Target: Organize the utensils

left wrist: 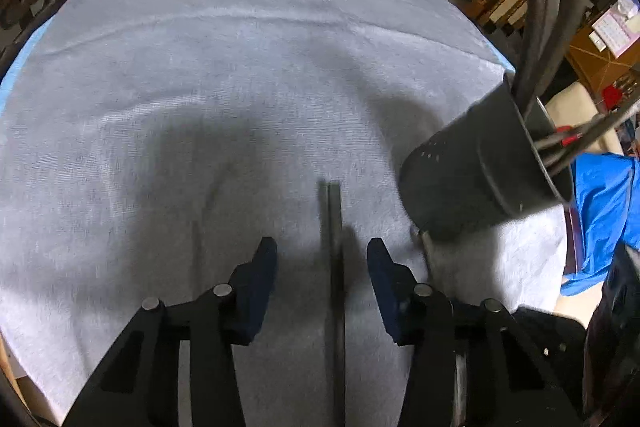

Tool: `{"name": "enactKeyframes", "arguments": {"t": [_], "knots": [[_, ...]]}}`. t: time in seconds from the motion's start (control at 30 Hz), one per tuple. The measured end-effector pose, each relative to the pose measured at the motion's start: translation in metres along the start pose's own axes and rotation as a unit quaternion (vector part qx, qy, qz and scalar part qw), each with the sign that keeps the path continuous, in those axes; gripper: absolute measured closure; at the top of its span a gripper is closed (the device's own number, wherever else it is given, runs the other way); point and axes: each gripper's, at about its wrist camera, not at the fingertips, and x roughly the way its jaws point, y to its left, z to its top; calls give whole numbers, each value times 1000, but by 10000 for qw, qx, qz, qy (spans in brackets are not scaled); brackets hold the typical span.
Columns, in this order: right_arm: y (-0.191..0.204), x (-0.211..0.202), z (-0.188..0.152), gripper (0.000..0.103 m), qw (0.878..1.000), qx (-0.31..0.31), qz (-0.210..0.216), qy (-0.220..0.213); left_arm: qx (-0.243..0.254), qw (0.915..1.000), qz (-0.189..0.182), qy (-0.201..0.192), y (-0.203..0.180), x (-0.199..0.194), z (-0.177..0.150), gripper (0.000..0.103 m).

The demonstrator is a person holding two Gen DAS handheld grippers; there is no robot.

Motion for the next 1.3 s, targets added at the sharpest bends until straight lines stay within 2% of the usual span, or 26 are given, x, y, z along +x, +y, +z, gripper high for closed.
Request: {"name": "enactKeyframes", "arguments": {"t": [0.1,0.17,0.3,0.33,0.6,0.77,1.03,1.17,1.3], "knots": [[-3,0,0,94,9999,81,58,19,-55,9999,-109,36,0,4,6,76],[-2,1,0,94,10000,82,34,44,-95,9997,-215,91,2,7,5,96],[2,5,3,94,9999,109,-33,118,69,9999,-125,-13,-1,3,-1,96],[2,5,4,90,9998,144,17,143,36,9999,-131,-29,1,1,-3,96],[8,14,15,90,9993,334,-119,122,-202,9994,-132,-236,19,-24,-16,96],[21,19,20,93,9991,-22,-405,141,-283,9996,25,-73,30,-18,-20,96],[20,23,24,92,9986,-33,-354,399,-251,9995,159,88,33,-12,-11,92],[23,27,27,92,9988,-101,-338,342,-216,9996,138,96,33,-8,-5,92],[19,25,25,97,9992,-92,-249,304,-241,9996,121,35,33,-11,-5,96]]}}
